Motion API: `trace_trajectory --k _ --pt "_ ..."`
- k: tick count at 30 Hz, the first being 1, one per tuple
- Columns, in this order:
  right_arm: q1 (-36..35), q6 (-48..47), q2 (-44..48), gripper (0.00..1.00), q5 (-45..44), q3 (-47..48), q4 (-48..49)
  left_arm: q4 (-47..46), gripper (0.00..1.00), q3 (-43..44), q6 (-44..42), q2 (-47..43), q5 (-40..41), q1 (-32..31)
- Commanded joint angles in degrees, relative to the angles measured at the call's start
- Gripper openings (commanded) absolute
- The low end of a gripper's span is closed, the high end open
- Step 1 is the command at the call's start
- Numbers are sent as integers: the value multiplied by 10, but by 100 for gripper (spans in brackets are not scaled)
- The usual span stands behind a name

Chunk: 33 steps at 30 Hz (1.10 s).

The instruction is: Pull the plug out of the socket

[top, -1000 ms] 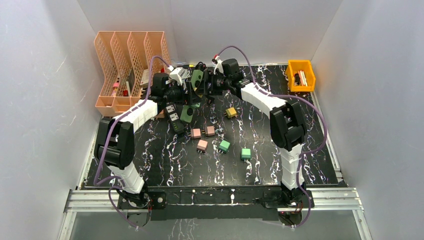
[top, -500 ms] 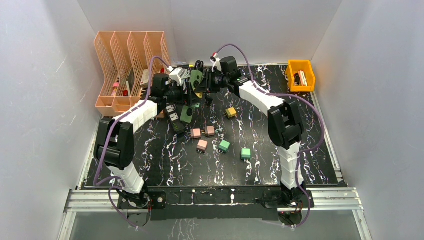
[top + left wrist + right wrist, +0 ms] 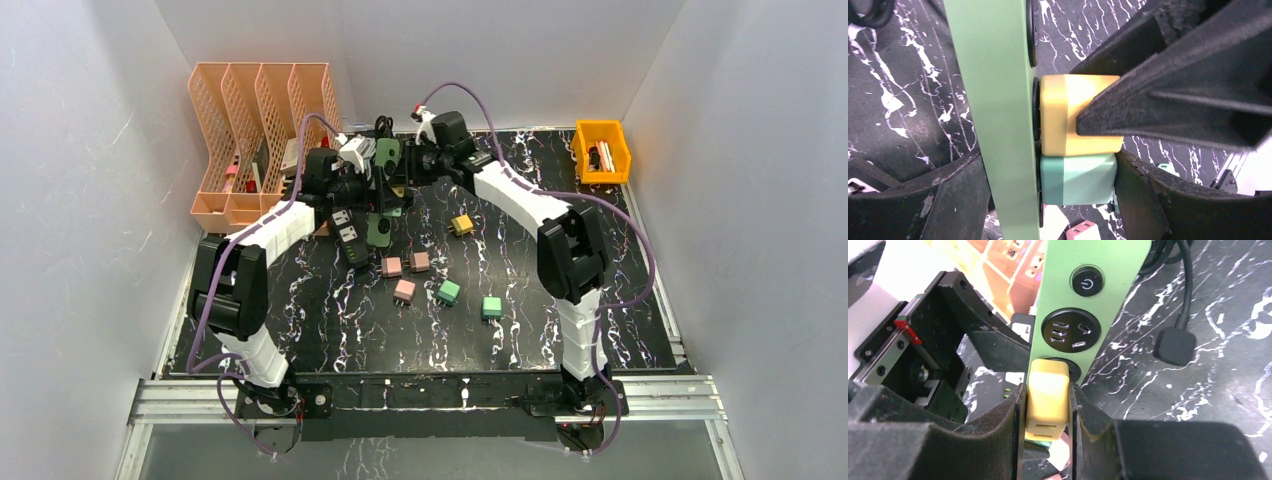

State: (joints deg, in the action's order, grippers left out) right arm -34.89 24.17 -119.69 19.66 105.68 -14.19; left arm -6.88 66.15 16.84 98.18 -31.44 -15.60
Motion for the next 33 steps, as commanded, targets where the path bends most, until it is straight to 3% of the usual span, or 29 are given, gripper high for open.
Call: trace_trajectory --k 1,3,6,8,11,14,17,22,25,27,30,33 --pt "54 88 39 0 231 -81 175 -45 48 22 -17 -43 -19 -6" --pt "64 106 27 0 250 -89 182 -45 48 23 -18 -44 -20 -6" --pt "60 70 21 0 211 -54 122 -43 48 24 -19 -45 -20 -6" --pt "38 -3 19 0 126 3 33 -42 47 24 -20 -43 -20 -6" --pt "-21 -116 15 0 -77 93 -88 -40 47 26 -20 -41 -20 -6" --pt "-53 -155 22 0 -172 118 -116 -38 47 29 -20 -38 -18 -6" --pt "-30 -133 49 0 -112 69 -84 -37 47 30 -20 -36 -16 -6" --pt "82 41 80 0 184 -94 107 -34 47 30 -22 -36 -8 -6" --pt "99 82 73 0 220 -109 141 -33 47 29 -22 -35 -4 -6" --pt "78 30 66 0 161 -60 65 -32 47 29 -22 -33 0 -6" --pt "9 -98 59 0 -18 38 -70 -31 46 30 -19 -30 8 -6" --pt "-52 -160 63 0 -182 80 -115 -28 46 33 -18 -27 15 -6"
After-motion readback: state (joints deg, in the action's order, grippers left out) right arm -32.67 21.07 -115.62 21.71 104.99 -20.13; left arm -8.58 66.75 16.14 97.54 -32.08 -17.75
